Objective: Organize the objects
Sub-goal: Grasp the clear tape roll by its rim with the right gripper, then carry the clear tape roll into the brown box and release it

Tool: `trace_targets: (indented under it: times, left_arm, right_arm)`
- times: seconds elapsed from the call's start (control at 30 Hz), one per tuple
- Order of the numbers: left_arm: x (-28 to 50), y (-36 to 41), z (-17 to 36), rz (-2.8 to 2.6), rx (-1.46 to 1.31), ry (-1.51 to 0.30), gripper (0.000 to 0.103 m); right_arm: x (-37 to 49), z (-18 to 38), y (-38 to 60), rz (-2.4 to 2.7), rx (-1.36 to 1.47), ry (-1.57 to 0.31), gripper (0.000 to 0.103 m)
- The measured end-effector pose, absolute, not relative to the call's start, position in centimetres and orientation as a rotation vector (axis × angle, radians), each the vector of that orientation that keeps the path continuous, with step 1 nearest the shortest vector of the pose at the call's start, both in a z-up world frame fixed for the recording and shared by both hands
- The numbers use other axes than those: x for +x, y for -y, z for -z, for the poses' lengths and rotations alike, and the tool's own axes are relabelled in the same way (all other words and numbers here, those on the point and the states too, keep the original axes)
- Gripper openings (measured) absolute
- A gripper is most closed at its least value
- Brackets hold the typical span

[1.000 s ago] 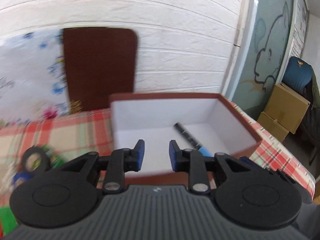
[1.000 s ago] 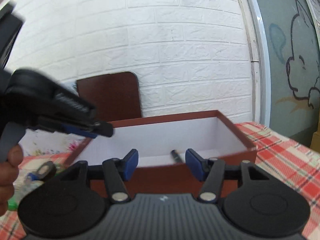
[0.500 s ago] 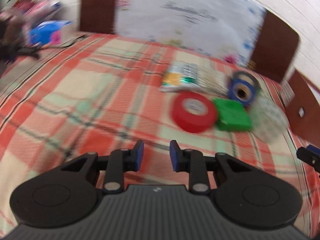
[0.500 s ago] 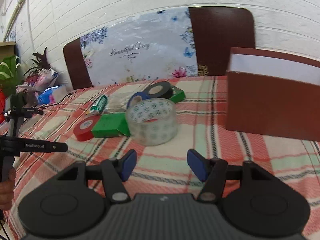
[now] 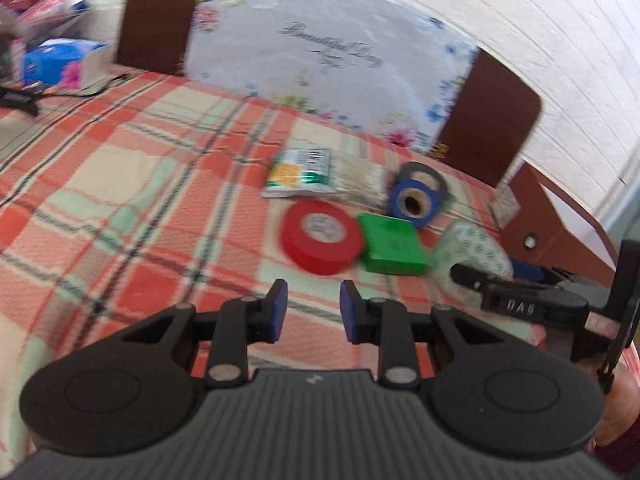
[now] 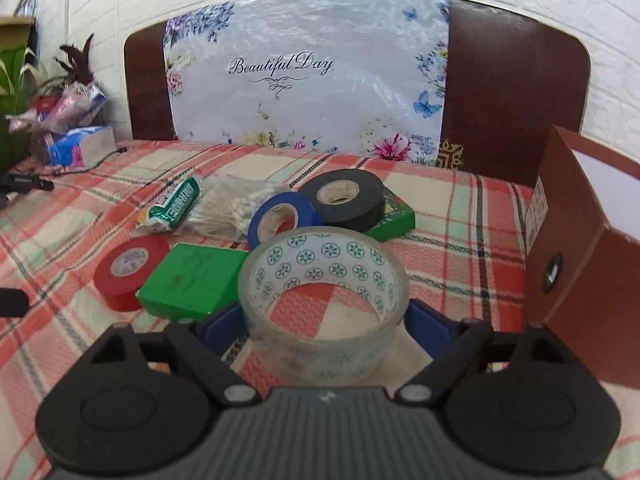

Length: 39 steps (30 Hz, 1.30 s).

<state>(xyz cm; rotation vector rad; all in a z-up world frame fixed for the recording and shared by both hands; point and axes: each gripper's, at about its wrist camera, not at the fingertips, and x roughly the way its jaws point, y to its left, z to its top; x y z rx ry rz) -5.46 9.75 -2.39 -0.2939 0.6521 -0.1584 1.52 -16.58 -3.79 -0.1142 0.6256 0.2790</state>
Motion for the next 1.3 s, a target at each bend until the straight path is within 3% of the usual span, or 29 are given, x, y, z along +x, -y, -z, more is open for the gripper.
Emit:
trace_targets:
  times: [0.07, 0.2, 0.43, 0.6, 0.67, 0.7, 0.73, 0.8, 1.07, 1.3]
  left_arm:
    - [-5.2, -7.7, 1.8, 0.237, -0.277, -0.658, 0.032]
    - [-4.9, -2.5, 1.0, 0.410, -0.252, -0.688, 0.046]
    - [-5.8, 7.2, 0.5, 0.600, -0.067, -0.723, 0.051]
    - [-5.0, 9.3, 3.0, 0.473, 0.033, -0.852, 0.053]
    - [-4.2, 8.6, 4.1, 0.469, -0.034, -0.914, 0.048]
    - [-3.8, 8.4, 4.4, 0.492, -0.081, -0.940, 0.031]
    - [-3.9, 8.5, 4.3, 0.478, -0.086, -0.942, 0.028]
    - [-4.2, 9.5, 2.9, 0.469, -0.001, -0.882, 0.026]
    - [-0.9, 15.7, -6.0, 0.548, 0.050, -0.614, 0.026]
    - [5.7, 22.9, -6.2, 0.556, 0.047, -0.549, 0.027]
  right_arm:
    - [-1.0, 3.6, 17.3, -0.274, -0.173, -0.605, 0.090]
    - [-7.3, 3.7, 19.7, -0.272, -0.246, -0.592, 0.091]
    - [-12.6, 3.8, 24.1, -0.227, -0.146, -0.589, 0.096]
    - [-12.9, 4.3, 24.5, -0.257, -0.101, -0.582, 0.096]
    - [-12.5, 4.6, 23.9, -0.270, -0.113, -0.588, 0.096]
    - [-12.2, 4.8, 23.6, -0.276, -0.118, -0.596, 0.095]
    - [-11.9, 4.9, 23.3, -0.299, -0.117, -0.606, 0.092]
    - [-11.8, 4.7, 23.0, -0.297, -0.117, -0.585, 0.086]
    - [-9.8, -1.6, 26.8, -0.123, -0.180, -0.262, 0.087]
    - [-2.7, -3.3, 31.8, 0.053, -0.181, -0.208, 0.087]
